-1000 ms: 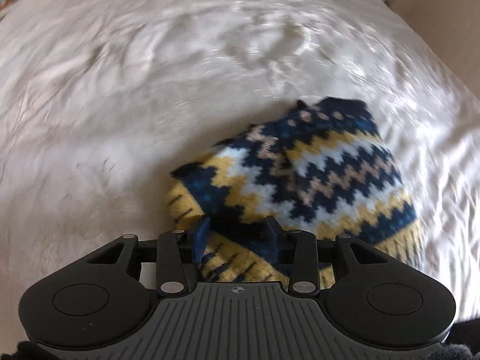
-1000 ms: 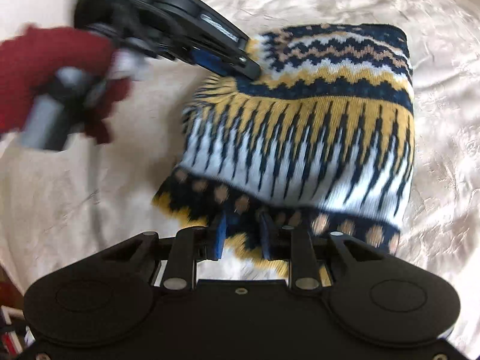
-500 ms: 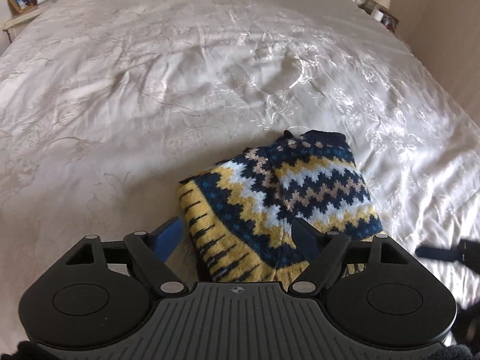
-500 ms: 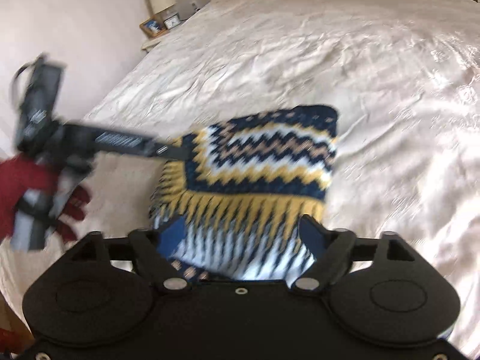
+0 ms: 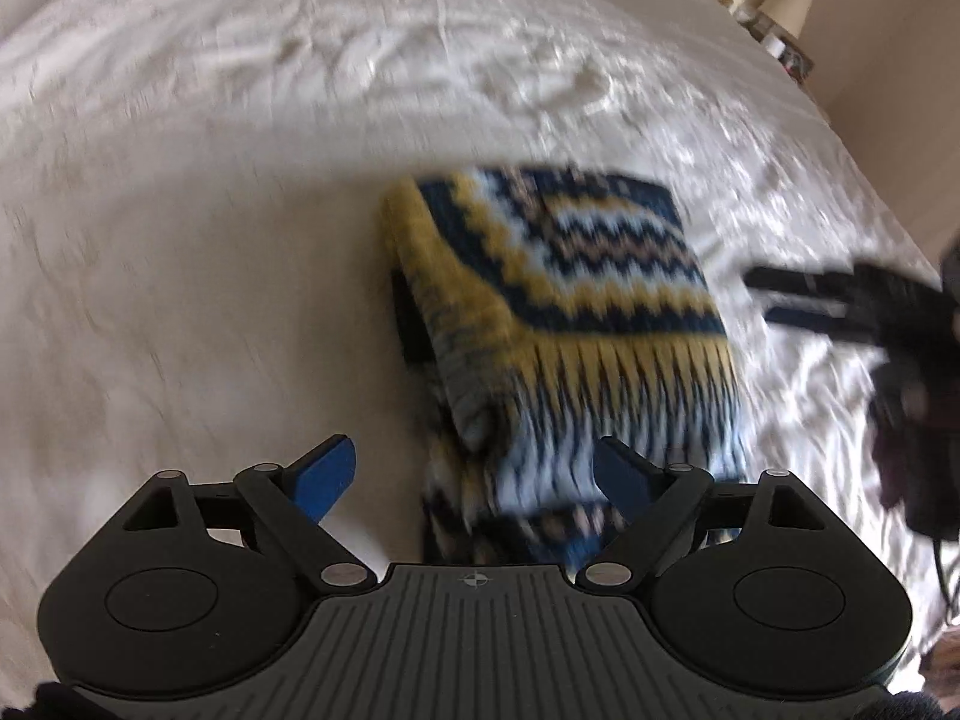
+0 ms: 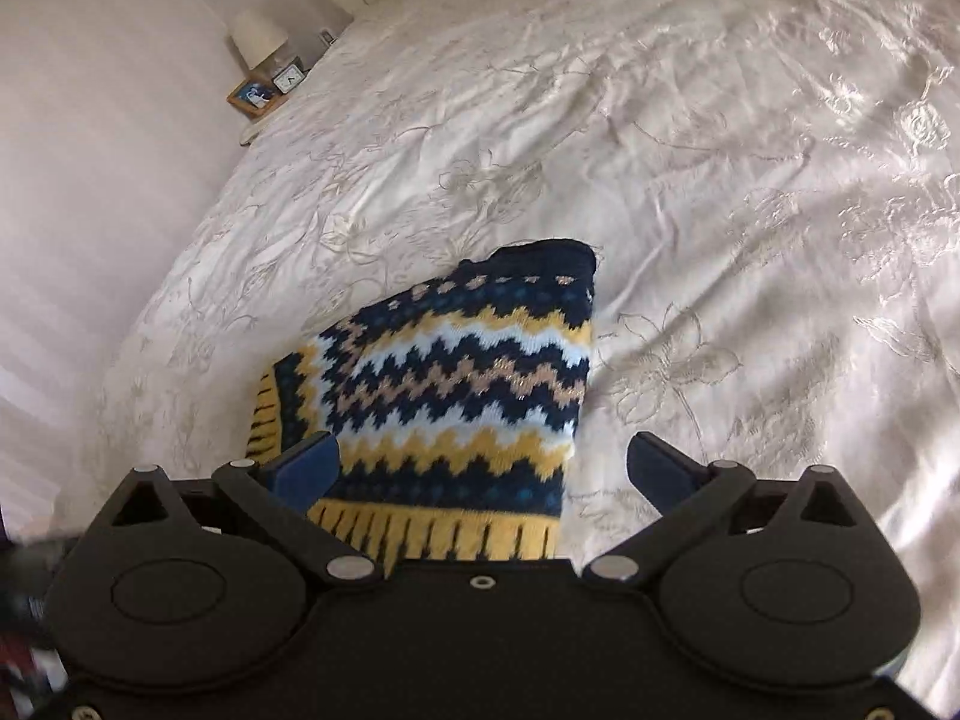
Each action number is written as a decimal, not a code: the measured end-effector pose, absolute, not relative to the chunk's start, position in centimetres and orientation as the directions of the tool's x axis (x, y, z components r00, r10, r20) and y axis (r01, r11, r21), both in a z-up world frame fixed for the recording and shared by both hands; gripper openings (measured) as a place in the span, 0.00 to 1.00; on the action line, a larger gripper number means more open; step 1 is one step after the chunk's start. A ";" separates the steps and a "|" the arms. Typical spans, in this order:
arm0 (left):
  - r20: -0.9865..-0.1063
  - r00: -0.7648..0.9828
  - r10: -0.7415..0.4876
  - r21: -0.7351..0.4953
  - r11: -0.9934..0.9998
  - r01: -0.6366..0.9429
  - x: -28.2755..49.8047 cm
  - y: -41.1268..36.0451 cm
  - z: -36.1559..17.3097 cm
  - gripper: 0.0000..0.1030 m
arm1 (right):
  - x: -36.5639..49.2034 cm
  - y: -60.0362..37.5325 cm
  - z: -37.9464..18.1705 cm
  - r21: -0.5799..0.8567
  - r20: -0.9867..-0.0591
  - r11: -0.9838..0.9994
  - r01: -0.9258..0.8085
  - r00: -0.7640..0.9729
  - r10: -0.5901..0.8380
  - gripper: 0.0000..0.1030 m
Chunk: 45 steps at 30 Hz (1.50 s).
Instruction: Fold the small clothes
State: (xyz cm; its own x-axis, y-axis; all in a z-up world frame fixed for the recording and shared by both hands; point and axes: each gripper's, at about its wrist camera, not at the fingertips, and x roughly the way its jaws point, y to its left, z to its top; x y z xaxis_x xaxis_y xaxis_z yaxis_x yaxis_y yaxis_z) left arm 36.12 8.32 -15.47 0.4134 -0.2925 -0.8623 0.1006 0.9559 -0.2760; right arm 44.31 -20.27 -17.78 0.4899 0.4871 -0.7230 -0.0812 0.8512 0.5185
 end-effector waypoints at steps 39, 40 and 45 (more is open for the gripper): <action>-0.696 0.432 -0.574 -0.523 0.817 0.242 34.9 5.2 -14.3 0.43 | 44.7 -18.3 -14.1 0.729 -0.578 0.681 -0.074 0.467 0.670 0.44; -0.690 0.438 -0.576 -0.523 0.815 0.250 33.9 4.9 -13.6 0.43 | 43.7 -18.7 -13.3 0.735 -0.566 0.673 -0.078 0.476 0.673 0.44; -0.667 0.454 -0.590 -0.536 0.804 0.256 28.4 3.7 -11.3 0.43 | 38.6 -21.0 -10.9 0.762 -0.531 0.642 -0.084 0.488 0.693 0.44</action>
